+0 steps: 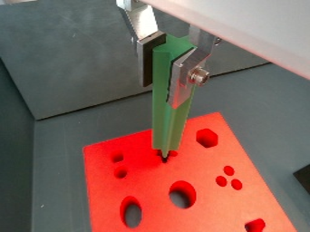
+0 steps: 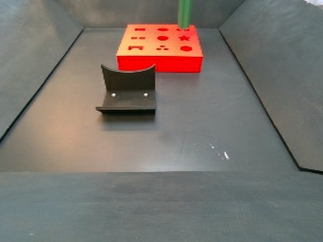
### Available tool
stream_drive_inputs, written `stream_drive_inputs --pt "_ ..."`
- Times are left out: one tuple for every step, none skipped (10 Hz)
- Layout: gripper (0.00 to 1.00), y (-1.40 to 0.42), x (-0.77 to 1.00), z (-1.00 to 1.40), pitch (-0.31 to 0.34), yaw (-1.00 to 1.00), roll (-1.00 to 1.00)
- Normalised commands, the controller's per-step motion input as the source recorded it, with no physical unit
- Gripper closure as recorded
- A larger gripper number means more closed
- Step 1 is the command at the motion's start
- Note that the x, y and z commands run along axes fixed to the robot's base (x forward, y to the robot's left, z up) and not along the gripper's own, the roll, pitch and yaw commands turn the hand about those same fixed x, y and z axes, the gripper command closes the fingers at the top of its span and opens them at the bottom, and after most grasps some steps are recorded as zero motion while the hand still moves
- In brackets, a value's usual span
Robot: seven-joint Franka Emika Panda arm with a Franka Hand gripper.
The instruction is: Insert the star object.
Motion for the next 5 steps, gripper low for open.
stream_drive_inputs --pt "1.00 -0.01 0.00 -0.23 0.156 0.00 0.00" --pt "1.00 -0.05 0.00 -0.27 0.169 0.00 -0.06" --pt "1.00 0.00 0.00 -0.28 0.203 0.03 -0.01" --pt "1.00 0.00 0.00 -0.24 0.177 0.00 0.00" --pt "1.00 0.00 0.04 -0.10 0.153 0.02 0.00"
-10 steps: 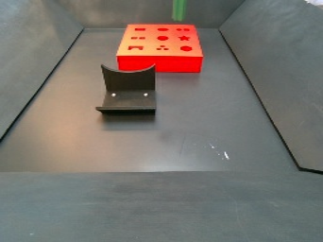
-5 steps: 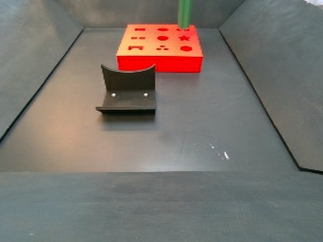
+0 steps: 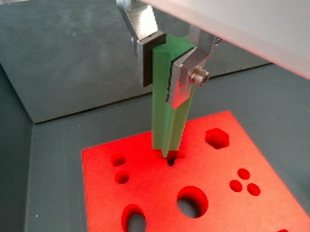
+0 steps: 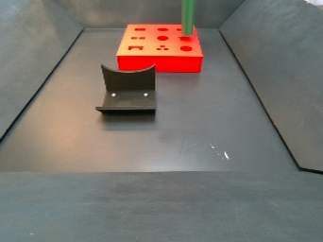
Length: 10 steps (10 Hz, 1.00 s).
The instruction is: Insert the star object.
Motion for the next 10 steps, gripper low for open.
stream_drive_inputs --pt "1.00 0.00 0.20 0.00 0.119 0.27 0.00" --pt "1.00 -0.04 0.51 0.04 0.174 0.35 0.00" --pt "1.00 0.00 0.25 0.00 0.120 0.32 0.00" --pt "1.00 0.05 0.00 -0.06 0.017 0.21 -0.02" --pt "1.00 0.10 0.00 -0.02 0.000 0.20 -0.02" --pt "1.00 0.21 0.00 0.00 0.000 0.20 0.00" --pt "1.00 0.15 -0.02 0.00 0.000 0.08 0.00" --pt "1.00 0.02 0.00 0.03 0.000 0.19 0.04" --pt "1.00 -0.13 -0.03 0.12 0.000 0.26 0.19" --pt "1.00 -0.23 -0.08 0.10 0.000 0.30 0.32"
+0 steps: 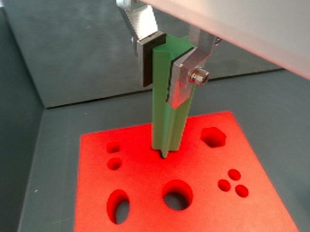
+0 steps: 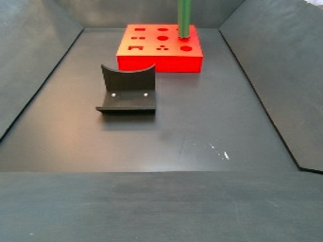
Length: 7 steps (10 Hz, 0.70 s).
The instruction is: Insert the star object.
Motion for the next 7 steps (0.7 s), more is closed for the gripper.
stream_drive_inputs --pt "1.00 -0.22 -0.04 0.04 0.000 0.29 0.38" --pt "1.00 -0.07 0.12 0.00 0.000 0.29 0.38" --pt "1.00 0.00 0.24 0.00 0.000 0.29 0.48" --pt "1.00 -0.05 0.38 0.08 0.000 0.20 0.50" --pt "1.00 -0.07 0.15 0.00 0.036 0.12 0.27" --pt "1.00 -0.03 0.00 0.00 0.000 0.03 0.00" --pt "1.00 0.00 0.00 0.00 0.000 0.00 0.01"
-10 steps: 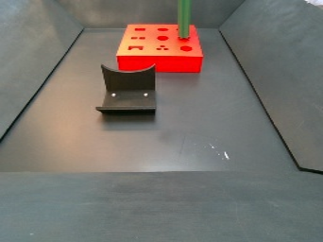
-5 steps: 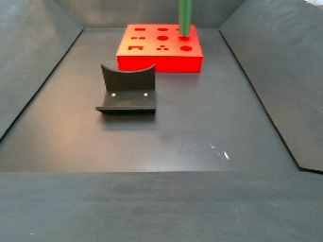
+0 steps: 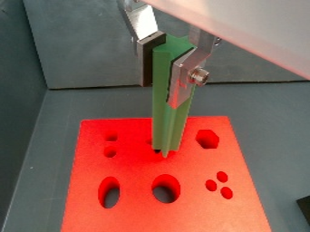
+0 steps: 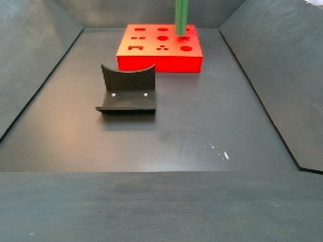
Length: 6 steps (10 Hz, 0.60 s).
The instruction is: Insert the star object.
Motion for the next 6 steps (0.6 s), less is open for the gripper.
stream_drive_inputs --pt "1.00 0.00 0.00 0.00 0.091 -0.07 -0.10" --pt "1.00 0.07 -0.01 0.00 0.114 -0.21 -0.43" --pt "1.00 0.02 0.00 0.00 0.084 -0.15 -0.40" --pt "1.00 0.00 0.00 0.00 0.047 -0.13 -0.36" --pt "1.00 0.00 0.00 -0.02 0.043 0.00 -0.20" --pt "1.00 -0.02 0.00 0.00 0.000 0.00 0.00"
